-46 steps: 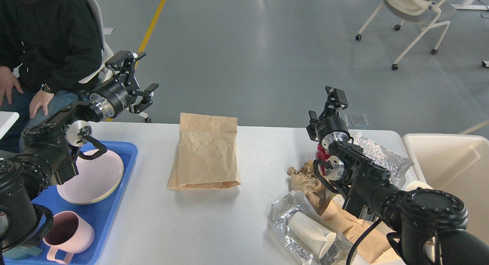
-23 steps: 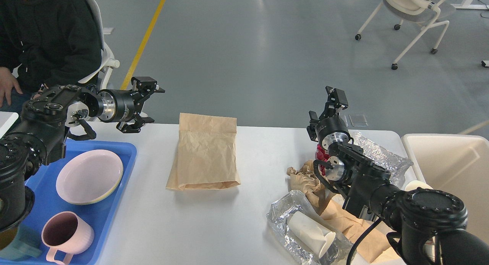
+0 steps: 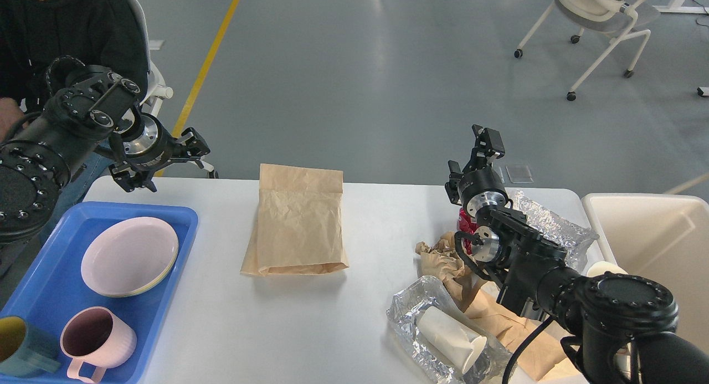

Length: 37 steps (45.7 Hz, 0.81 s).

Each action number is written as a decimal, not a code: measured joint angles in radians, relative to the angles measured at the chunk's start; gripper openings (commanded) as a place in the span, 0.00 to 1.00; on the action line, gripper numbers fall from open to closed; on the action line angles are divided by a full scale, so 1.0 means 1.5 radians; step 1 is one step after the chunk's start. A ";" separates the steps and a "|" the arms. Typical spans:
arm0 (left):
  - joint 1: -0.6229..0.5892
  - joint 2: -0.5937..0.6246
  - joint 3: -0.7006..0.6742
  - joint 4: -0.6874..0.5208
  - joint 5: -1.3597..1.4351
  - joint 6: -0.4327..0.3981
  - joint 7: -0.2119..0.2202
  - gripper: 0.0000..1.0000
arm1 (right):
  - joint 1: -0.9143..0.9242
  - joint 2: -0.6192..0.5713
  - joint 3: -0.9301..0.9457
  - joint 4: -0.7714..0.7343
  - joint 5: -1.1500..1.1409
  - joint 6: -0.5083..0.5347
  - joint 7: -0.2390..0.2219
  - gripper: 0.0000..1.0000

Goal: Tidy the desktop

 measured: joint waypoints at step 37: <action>-0.126 -0.063 0.341 -0.214 0.005 -0.096 -0.031 0.96 | 0.000 0.000 0.000 0.000 0.000 0.000 0.000 1.00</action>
